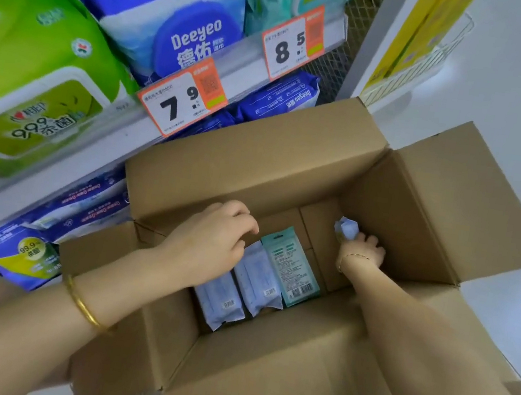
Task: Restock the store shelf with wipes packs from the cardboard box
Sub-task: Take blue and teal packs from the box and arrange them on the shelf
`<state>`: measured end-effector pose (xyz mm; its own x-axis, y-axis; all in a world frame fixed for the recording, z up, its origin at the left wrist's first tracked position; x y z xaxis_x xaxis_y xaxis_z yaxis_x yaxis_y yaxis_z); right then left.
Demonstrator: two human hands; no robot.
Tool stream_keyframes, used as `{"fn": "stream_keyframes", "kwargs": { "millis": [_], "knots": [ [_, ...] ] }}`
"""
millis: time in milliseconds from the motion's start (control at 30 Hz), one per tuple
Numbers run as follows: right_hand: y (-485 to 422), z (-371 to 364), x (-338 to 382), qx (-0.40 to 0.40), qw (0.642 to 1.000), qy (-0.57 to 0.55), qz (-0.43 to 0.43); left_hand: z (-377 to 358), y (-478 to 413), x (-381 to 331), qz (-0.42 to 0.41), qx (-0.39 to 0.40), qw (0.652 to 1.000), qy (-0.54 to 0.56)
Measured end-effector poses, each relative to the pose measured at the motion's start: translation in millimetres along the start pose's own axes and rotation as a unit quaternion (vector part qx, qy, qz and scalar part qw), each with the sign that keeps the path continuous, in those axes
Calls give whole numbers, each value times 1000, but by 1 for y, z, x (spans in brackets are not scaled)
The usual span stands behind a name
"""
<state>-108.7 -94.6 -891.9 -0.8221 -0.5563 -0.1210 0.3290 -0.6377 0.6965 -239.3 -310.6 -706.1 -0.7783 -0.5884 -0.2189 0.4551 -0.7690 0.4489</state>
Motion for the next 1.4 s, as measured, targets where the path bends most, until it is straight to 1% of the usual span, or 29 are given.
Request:
{"fn": "stream_keyframes", "kwargs": {
  "millis": [67, 133, 200, 233, 300, 400, 467, 500, 600, 700, 800, 867, 900, 967, 1000, 1033, 1067, 1133, 1167, 1200, 1233, 1300, 1333, 1400],
  "knots": [
    [2, 5, 5, -25, 999, -36, 25, 0, 1, 1, -1, -2, 1000, 2],
    [10, 15, 17, -38, 993, -82, 69, 1, 2, 1, -4, -6, 1000, 7],
    [21, 30, 29, -30, 982, -133, 128, 5, 2, 0, -9, -12, 1000, 23],
    [28, 39, 35, -12, 973, -159, 167, 8, 3, -2, -13, -17, 999, 36],
    [50, 60, 45, 34, 940, -223, 256, 18, 6, -5, -13, -26, 997, 68],
    [106, 102, 63, 133, 865, -332, 352, 39, 19, -5, 0, -47, 993, 107],
    [154, 132, 78, 187, 817, -364, 406, 60, 30, 0, 5, -82, 990, 114],
    [177, 147, 86, 199, 800, -364, 435, 72, 38, 4, 7, -102, 989, 112],
    [243, 188, 110, 199, 756, -359, 509, 107, 69, 12, 5, -116, 982, 150],
    [297, 221, 127, 183, 712, -388, 555, 144, 108, 22, 19, -138, 983, 123],
    [338, 244, 144, 183, 686, -386, 590, 181, 149, 34, 19, -152, 976, 153],
    [367, 259, 157, 167, 676, -368, 616, 203, 174, 43, 19, -164, 968, 187],
    [382, 268, 164, 144, 670, -359, 634, 215, 188, 48, 26, -189, 959, 208],
    [415, 292, 177, 74, 642, -357, 675, 243, 217, 63, 45, -274, 930, 239],
    [430, 305, 182, 31, 619, -367, 694, 256, 231, 71, 55, -317, 913, 250],
    [444, 318, 185, -18, 588, -382, 713, 268, 245, 77, 64, -355, 896, 259],
    [456, 331, 186, -64, 550, -406, 727, 279, 259, 83, 74, -393, 876, 270],
    [468, 351, 187, -114, 480, -488, 720, 300, 285, 94, 87, -478, 827, 284],
    [466, 359, 189, -127, 459, -527, 704, 311, 296, 99, 95, -523, 803, 270],
    [465, 364, 192, -156, 460, -542, 686, 321, 305, 103, 111, -565, 780, 245],
    [462, 368, 197, -202, 487, -530, 665, 331, 312, 107, 129, -600, 758, 219],
    [455, 373, 213, -295, 570, -441, 627, 348, 315, 118, 157, -653, 715, 191],
    [455, 374, 223, -330, 602, -387, 615, 357, 312, 125, 165, -673, 698, 183],
    [458, 379, 245, -379, 634, -298, 604, 374, 296, 144, 185, -690, 682, 157]
  ]
}}
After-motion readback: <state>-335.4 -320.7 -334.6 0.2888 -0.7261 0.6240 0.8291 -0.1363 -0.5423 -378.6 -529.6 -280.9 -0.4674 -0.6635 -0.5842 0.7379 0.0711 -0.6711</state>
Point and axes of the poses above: each hand's wrist, its own y-axis away from the middle knuckle, its own z-axis out of the back of the hand, x = y × z, the point moved 7 cm from there along -y, towards the middle knuckle, and after that the axes turned 14 degrees about -y, right-handed, at the moved point
